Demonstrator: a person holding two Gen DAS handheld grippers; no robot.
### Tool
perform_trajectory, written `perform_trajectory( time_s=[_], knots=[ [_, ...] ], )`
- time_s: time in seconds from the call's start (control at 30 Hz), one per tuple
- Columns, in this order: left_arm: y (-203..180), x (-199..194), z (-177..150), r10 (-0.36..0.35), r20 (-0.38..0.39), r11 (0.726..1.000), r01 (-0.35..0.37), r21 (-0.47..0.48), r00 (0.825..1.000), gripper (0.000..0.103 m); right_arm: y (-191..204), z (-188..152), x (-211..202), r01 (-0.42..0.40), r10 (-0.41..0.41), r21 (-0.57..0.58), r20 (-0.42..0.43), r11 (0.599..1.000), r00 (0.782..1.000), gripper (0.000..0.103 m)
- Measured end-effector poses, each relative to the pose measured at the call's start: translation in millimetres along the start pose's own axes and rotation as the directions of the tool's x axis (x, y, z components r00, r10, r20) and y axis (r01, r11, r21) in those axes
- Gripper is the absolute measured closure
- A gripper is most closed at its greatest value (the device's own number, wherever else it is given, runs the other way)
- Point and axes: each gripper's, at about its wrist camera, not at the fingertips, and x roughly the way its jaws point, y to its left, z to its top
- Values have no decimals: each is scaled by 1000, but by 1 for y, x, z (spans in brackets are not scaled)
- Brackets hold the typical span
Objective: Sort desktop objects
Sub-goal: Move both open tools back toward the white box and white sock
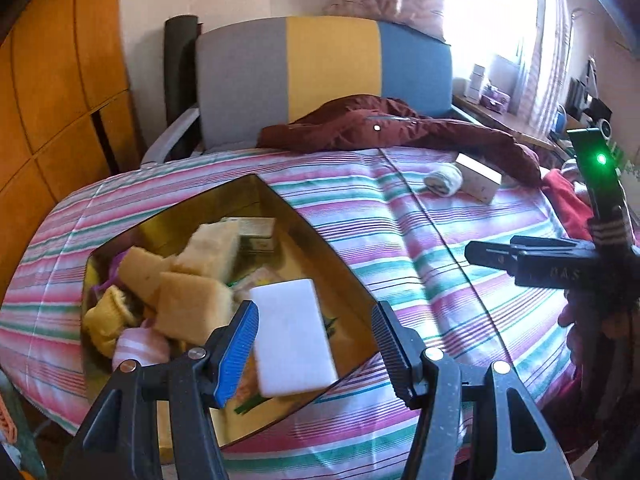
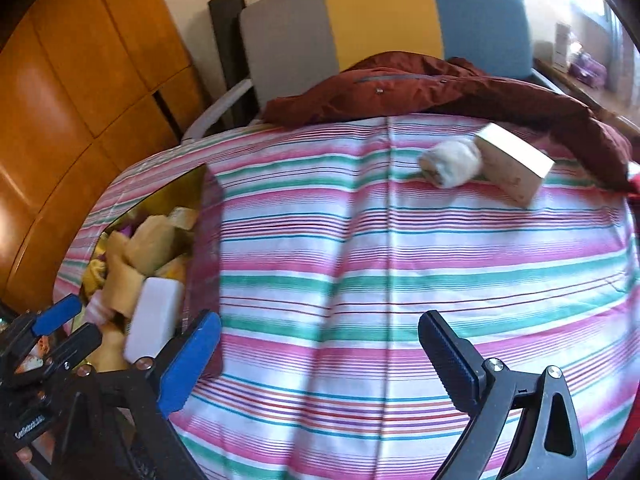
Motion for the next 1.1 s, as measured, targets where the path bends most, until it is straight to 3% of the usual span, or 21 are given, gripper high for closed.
perform_trajectory(
  time_s=[0.43,1.1],
  knots=[
    [-29,13,9,-63,-21,997,64,45,998,43,-62,11,-8,121,-120,69,-17,990,993,1],
    [-23,21,-3,-117,-52,993,116,-16,992,43,-127,31,11,191,-179,138,-96,972,979,1]
  ],
)
